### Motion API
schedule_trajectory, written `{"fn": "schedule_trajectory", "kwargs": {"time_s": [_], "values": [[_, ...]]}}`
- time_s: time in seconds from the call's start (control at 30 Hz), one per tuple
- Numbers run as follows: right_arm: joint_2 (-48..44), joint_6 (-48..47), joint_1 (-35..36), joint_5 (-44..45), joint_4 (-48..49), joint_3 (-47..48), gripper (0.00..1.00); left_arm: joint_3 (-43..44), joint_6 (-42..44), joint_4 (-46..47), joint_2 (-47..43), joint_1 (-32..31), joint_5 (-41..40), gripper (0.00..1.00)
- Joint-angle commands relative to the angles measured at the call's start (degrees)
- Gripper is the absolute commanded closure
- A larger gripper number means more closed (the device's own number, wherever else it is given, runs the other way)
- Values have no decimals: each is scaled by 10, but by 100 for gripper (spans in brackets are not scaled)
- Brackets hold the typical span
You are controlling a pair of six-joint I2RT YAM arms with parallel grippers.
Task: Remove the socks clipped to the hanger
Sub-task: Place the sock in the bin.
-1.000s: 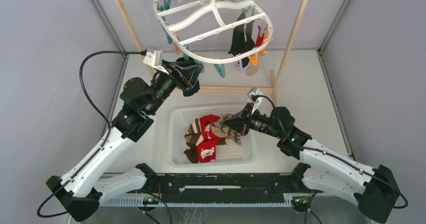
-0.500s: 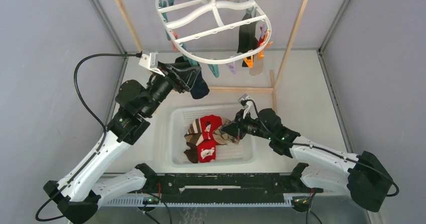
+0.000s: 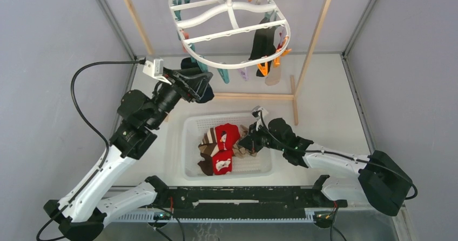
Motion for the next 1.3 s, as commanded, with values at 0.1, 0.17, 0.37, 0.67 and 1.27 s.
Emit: {"fn": "schedule_trajectory", "kwargs": {"time_s": [0.1, 0.17, 0.37, 0.67, 1.27], "values": [[18, -11, 6, 20, 0, 6, 81, -18, -12, 4, -24, 4, 8, 36], [15, -11, 7, 22, -5, 7, 72, -20, -13, 2, -28, 4, 8, 36], [-16, -19, 11, 41, -40, 18, 54, -31, -15, -2, -44, 3, 7, 36], [-83, -24, 22, 69, -95, 27, 20, -45, -17, -6, -56, 3, 5, 36], [-211, -24, 31, 119, -186, 30, 18, -74, -18, -12, -85, 4, -7, 36]]}}
